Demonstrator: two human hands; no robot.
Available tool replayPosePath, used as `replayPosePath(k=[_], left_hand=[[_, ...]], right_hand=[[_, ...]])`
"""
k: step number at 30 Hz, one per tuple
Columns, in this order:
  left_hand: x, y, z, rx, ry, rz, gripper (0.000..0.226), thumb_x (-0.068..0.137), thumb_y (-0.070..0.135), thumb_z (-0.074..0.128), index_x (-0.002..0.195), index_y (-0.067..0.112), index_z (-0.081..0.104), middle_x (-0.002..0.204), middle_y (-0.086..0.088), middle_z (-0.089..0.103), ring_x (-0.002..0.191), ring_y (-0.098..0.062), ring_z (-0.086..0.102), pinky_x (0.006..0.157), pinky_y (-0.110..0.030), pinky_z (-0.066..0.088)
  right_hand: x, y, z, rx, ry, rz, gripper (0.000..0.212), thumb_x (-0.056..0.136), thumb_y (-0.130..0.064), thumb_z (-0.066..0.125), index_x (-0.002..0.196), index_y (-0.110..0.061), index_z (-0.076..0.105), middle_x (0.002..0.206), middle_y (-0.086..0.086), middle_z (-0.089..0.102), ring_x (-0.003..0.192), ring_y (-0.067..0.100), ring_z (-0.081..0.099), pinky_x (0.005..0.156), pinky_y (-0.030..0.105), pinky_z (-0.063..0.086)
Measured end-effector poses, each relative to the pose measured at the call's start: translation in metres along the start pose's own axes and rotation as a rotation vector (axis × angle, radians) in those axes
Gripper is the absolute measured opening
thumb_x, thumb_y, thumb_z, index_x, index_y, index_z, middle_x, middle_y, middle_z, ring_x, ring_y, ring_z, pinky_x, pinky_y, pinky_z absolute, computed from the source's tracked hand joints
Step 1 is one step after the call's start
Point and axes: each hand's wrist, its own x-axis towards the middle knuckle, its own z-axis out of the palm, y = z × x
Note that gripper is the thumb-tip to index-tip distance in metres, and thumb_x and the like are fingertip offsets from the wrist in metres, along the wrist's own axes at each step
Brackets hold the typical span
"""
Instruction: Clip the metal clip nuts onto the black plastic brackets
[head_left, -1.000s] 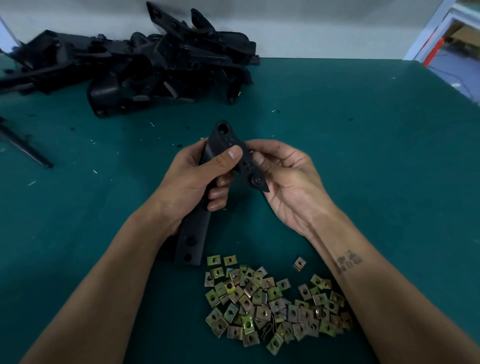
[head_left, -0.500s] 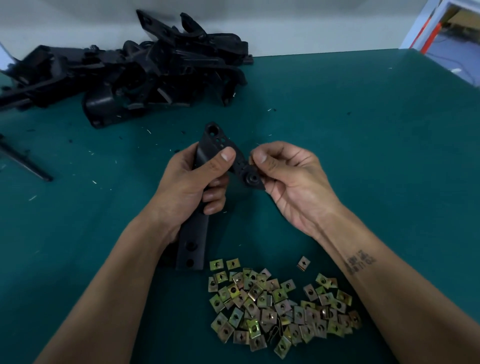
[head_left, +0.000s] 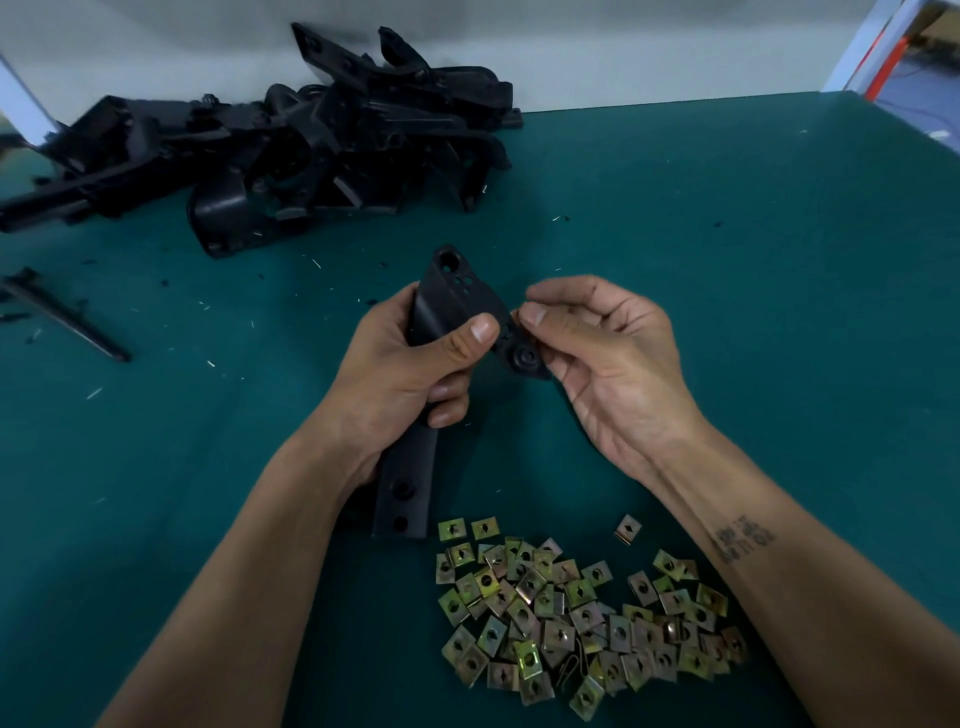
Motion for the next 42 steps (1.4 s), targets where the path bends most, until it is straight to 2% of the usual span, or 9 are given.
replayPosePath(k=[12, 18, 23, 28, 33, 35, 37, 40, 42], left_hand=[[-0.002, 0.0, 0.001, 0.026, 0.003, 0.022, 0.019, 0.09, 0.021, 0.066, 0.092, 0.011, 0.05, 0.063, 0.008, 0.047, 0.046, -0.009, 0.031, 0.04, -0.02, 0.032], [-0.001, -0.001, 0.002, 0.047, 0.015, 0.019, 0.024, 0.088, 0.021, 0.066, 0.096, 0.007, 0.048, 0.065, 0.005, 0.046, 0.046, -0.009, 0.03, 0.041, -0.021, 0.032], [-0.002, -0.001, 0.0, 0.066, 0.017, 0.026, 0.025, 0.09, 0.022, 0.065, 0.098, 0.005, 0.049, 0.066, 0.003, 0.047, 0.046, -0.009, 0.03, 0.041, -0.021, 0.033], [-0.003, -0.001, -0.002, 0.058, -0.066, 0.003, 0.017, 0.091, 0.02, 0.063, 0.096, 0.008, 0.051, 0.064, 0.009, 0.051, 0.046, -0.008, 0.029, 0.04, -0.02, 0.033], [-0.004, 0.001, -0.004, 0.028, -0.037, -0.014, 0.02, 0.093, 0.02, 0.066, 0.094, 0.009, 0.05, 0.064, 0.004, 0.042, 0.047, -0.009, 0.027, 0.04, -0.02, 0.031], [-0.003, 0.002, -0.003, 0.036, -0.005, -0.003, 0.019, 0.093, 0.021, 0.065, 0.09, 0.011, 0.049, 0.063, 0.005, 0.038, 0.049, -0.009, 0.026, 0.04, -0.02, 0.029], [-0.002, 0.001, -0.002, 0.027, -0.022, -0.014, 0.019, 0.093, 0.021, 0.064, 0.088, 0.012, 0.048, 0.062, 0.006, 0.037, 0.05, -0.01, 0.025, 0.04, -0.021, 0.028], [-0.001, 0.0, -0.003, -0.011, -0.059, -0.046, 0.024, 0.095, 0.022, 0.066, 0.084, 0.015, 0.045, 0.063, 0.004, 0.033, 0.05, -0.011, 0.026, 0.041, -0.022, 0.029], [0.0, 0.0, -0.005, -0.027, -0.058, -0.061, 0.024, 0.094, 0.023, 0.066, 0.082, 0.016, 0.046, 0.065, 0.002, 0.031, 0.051, -0.012, 0.027, 0.041, -0.022, 0.03]], right_hand=[[-0.005, -0.002, 0.006, 0.03, -0.032, 0.031, 0.015, 0.091, 0.008, 0.062, 0.079, -0.001, 0.064, 0.082, 0.015, 0.071, 0.079, 0.02, 0.067, 0.08, 0.034, 0.055], [-0.008, -0.006, 0.013, 0.04, -0.041, 0.071, 0.019, 0.089, -0.017, 0.057, 0.081, 0.0, 0.063, 0.081, 0.01, 0.068, 0.08, 0.02, 0.063, 0.075, 0.034, 0.052], [-0.011, -0.008, 0.015, 0.04, -0.039, 0.087, 0.028, 0.09, -0.025, 0.058, 0.08, 0.0, 0.063, 0.092, 0.019, 0.064, 0.093, 0.033, 0.057, 0.076, 0.039, 0.052], [-0.013, -0.01, 0.014, 0.026, -0.151, 0.134, 0.038, 0.096, -0.033, 0.052, 0.072, -0.01, 0.07, 0.091, 0.012, 0.067, 0.089, 0.025, 0.062, 0.081, 0.04, 0.052], [-0.012, -0.012, 0.006, 0.016, -0.205, 0.157, 0.037, 0.102, -0.031, 0.048, 0.091, -0.004, 0.071, 0.104, 0.014, 0.069, 0.099, 0.026, 0.063, 0.09, 0.045, 0.052], [-0.017, -0.018, -0.004, -0.065, -0.203, 0.172, 0.035, 0.103, -0.027, 0.048, 0.108, 0.0, 0.07, 0.117, 0.017, 0.07, 0.107, 0.029, 0.062, 0.089, 0.041, 0.053], [-0.03, -0.022, -0.018, -0.173, -0.182, 0.174, 0.031, 0.096, -0.018, 0.054, 0.116, 0.0, 0.07, 0.115, 0.017, 0.072, 0.1, 0.028, 0.063, 0.081, 0.031, 0.054], [-0.059, -0.03, -0.041, -0.512, -0.086, 0.037, 0.021, 0.081, -0.016, 0.071, 0.1, -0.01, 0.076, 0.088, 0.005, 0.073, 0.08, 0.017, 0.063, 0.072, 0.028, 0.048], [-0.081, -0.038, -0.054, -0.845, -0.133, -0.064, 0.015, 0.079, -0.023, 0.084, 0.092, -0.02, 0.079, 0.085, -0.001, 0.069, 0.076, 0.013, 0.062, 0.069, 0.024, 0.046]])
